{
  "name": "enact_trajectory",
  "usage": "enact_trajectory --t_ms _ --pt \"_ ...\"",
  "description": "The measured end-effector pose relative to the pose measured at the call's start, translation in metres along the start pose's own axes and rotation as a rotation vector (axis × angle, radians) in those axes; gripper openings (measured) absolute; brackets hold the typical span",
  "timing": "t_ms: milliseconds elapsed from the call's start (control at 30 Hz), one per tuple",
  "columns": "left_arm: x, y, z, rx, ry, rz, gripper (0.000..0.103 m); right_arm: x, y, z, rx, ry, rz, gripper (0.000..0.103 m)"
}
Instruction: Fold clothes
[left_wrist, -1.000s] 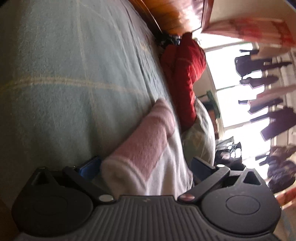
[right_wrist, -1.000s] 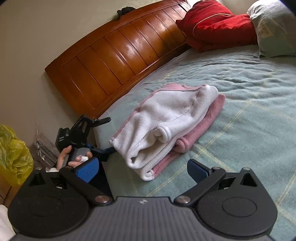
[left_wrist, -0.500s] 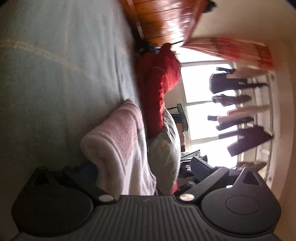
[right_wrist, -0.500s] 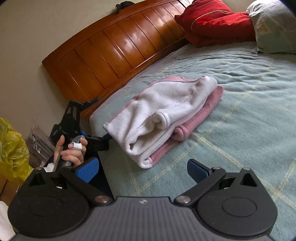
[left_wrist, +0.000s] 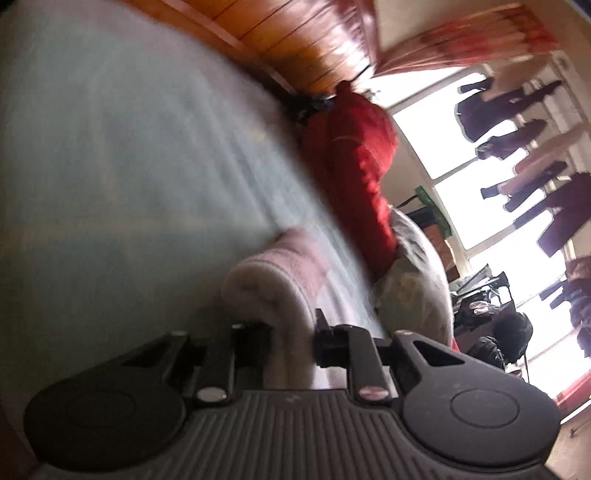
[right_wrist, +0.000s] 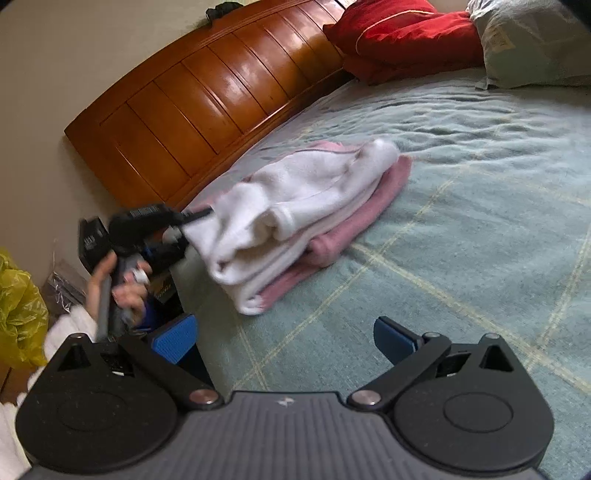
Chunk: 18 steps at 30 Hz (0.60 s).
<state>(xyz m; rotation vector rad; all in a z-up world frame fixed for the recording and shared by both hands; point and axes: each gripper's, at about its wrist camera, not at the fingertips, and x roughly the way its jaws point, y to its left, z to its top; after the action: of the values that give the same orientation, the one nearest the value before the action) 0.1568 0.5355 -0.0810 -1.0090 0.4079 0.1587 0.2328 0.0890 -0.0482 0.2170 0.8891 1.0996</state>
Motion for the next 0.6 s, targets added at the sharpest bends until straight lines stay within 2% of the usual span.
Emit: enact_trajectory --t_ms 100,233,300,367,400,433,500,567,600 --pt "-0.005 0.003 0.006 -0.012 0.028 0.068 0.022 -0.002 -0.001 0.001 -0.001 -0.006 -0.004 0.103" --pt "-0.013 0.013 0.008 -0.047 0.062 0.174 0.032 -0.002 -0.001 0.001 0.000 0.000 -0.004 0.103" --pt "-0.018 0.015 0.010 -0.054 0.077 0.228 0.033 -0.003 -0.001 0.001 -0.008 0.005 -0.006 0.103" --pt "-0.032 -0.012 0.013 0.068 0.037 0.301 0.038 -0.004 0.002 0.001 -0.021 0.003 -0.012 0.103" --pt "-0.038 -0.028 0.014 0.142 0.003 0.337 0.049 -0.005 0.003 0.002 -0.026 -0.002 -0.013 0.103" --pt "-0.042 -0.043 0.012 0.225 -0.043 0.361 0.069 -0.005 0.003 0.002 -0.028 -0.004 -0.010 0.103" --pt "-0.044 -0.079 0.006 0.407 -0.092 0.385 0.089 -0.005 0.005 0.003 -0.028 -0.008 -0.004 0.103" --pt "-0.032 -0.105 -0.007 0.566 -0.068 0.362 0.090 -0.004 0.006 0.003 -0.030 -0.009 -0.003 0.103" --pt "-0.026 -0.110 -0.013 0.616 -0.051 0.356 0.090 -0.004 0.006 0.003 -0.031 -0.008 -0.004 0.103"
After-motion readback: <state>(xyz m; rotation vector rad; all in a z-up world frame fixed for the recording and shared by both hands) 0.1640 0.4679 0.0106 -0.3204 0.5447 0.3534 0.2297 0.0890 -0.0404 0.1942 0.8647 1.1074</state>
